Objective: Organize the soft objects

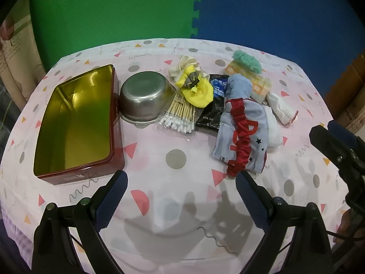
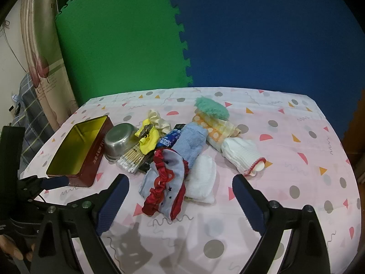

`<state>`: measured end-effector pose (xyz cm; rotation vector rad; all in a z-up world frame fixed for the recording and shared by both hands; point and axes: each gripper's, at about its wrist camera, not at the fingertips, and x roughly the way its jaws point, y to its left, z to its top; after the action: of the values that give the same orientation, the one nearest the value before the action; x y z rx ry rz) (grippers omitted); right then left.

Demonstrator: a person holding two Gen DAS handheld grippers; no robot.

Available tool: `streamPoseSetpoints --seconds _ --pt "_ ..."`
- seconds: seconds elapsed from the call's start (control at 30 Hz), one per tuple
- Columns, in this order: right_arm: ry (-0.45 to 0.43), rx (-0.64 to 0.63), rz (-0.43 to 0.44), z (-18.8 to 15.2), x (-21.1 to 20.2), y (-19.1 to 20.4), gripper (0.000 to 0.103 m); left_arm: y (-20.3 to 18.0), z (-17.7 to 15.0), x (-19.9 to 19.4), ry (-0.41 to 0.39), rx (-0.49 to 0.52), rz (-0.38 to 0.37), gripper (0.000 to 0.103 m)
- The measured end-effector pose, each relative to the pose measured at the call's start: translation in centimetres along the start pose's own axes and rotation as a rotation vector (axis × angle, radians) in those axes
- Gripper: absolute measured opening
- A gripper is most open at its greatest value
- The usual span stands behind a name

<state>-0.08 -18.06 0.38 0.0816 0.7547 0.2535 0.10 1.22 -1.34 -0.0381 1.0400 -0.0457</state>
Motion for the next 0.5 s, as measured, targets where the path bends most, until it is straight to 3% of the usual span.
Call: streamPoseSetpoints --seconds 0.5 --pt "0.011 0.011 0.003 -0.11 0.62 -0.52 0.094 -0.45 -0.23 0.62 0.015 0.017 0.006 0.094"
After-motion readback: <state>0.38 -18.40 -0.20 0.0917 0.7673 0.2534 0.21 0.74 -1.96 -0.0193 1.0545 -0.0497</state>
